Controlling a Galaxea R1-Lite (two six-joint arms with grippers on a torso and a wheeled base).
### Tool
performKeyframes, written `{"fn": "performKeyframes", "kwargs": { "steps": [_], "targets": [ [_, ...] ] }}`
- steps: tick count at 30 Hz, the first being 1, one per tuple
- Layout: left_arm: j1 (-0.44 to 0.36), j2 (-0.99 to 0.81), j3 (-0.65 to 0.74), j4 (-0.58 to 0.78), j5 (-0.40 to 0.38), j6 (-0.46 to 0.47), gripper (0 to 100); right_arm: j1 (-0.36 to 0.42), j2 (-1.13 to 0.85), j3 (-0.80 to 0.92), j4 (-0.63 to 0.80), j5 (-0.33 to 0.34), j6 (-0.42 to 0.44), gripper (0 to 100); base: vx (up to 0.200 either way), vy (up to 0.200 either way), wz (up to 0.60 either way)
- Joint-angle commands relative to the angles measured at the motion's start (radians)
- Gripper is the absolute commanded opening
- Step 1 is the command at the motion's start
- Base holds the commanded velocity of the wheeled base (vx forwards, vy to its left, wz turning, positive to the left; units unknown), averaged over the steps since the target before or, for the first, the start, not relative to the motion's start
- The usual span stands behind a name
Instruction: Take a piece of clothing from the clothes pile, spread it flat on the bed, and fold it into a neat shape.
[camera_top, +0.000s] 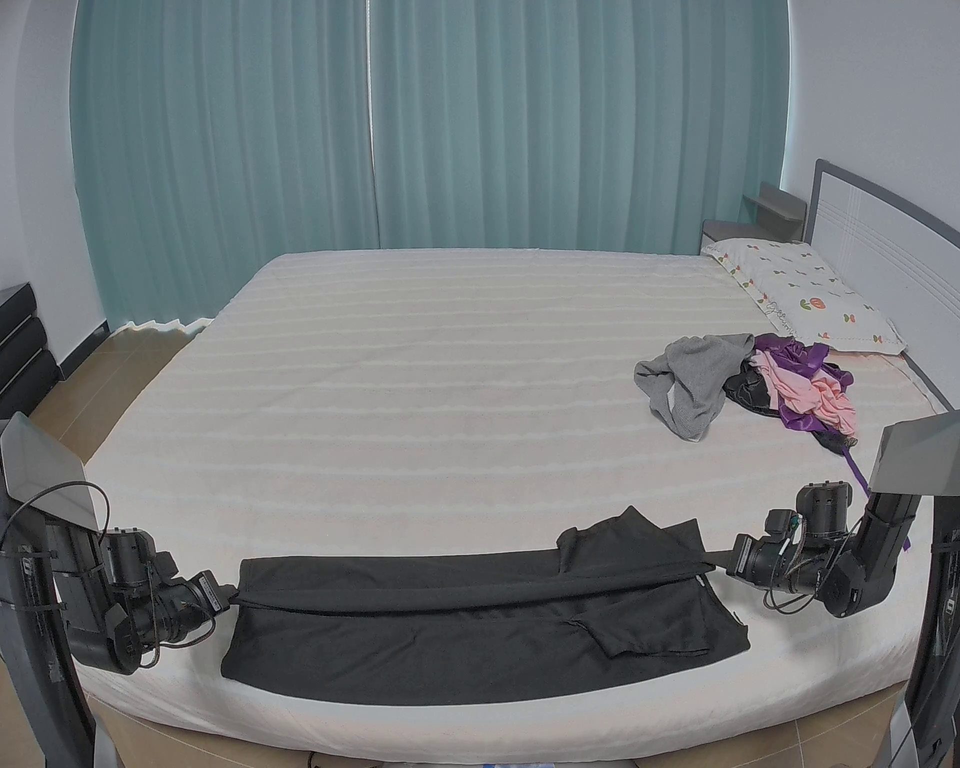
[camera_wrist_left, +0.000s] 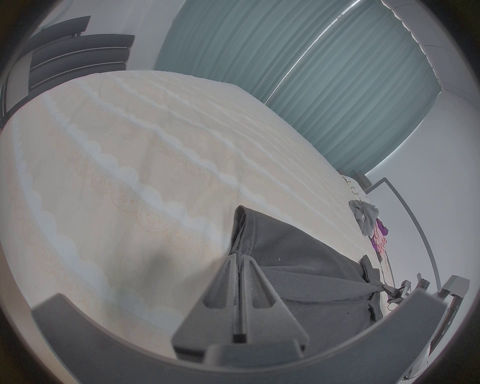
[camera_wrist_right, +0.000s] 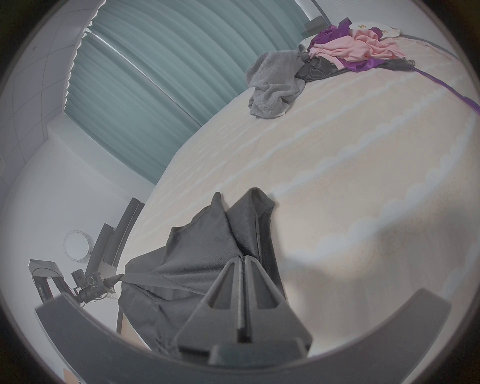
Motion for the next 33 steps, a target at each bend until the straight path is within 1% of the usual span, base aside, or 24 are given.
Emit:
{"fn": "performKeyframes", "kwargs": {
  "steps": [1, 10, 19, 20, 21, 27, 33],
  "targets": [
    [0.0, 0.016, 0.007, -0.001, 0.001, 0.002, 0, -0.002, 0.025, 0.015, -0.005, 0.001, -0.008, 0, 0.0, 0.0, 0.0],
    [-0.006, 0.036, 0.006, -0.001, -0.001, 0.002, 0, 0.005, 0.05, 0.02, -0.005, 0.001, -0.034, 0, 0.0, 0.0, 0.0],
    [-0.012, 0.045, 0.007, -0.001, -0.001, 0.005, 0, 0.012, 0.059, 0.01, -0.005, 0.001, -0.035, 0, 0.0, 0.0, 0.0],
    [-0.014, 0.045, 0.007, -0.001, -0.001, 0.005, 100, 0.012, 0.059, 0.009, -0.005, 0.001, -0.035, 0, 0.0, 0.0, 0.0],
    [-0.015, 0.044, 0.007, -0.001, -0.001, 0.006, 100, 0.012, 0.058, 0.007, -0.006, 0.001, -0.034, 100, 0.0, 0.0, 0.0],
    [-0.017, 0.038, 0.009, -0.001, -0.001, 0.006, 100, 0.009, 0.03, 0.003, -0.006, 0.004, -0.017, 100, 0.0, 0.0, 0.0],
    [-0.015, 0.007, 0.001, -0.001, -0.001, -0.006, 100, -0.002, -0.017, -0.023, -0.006, 0.006, 0.044, 100, 0.0, 0.0, 0.0]
  ]
}}
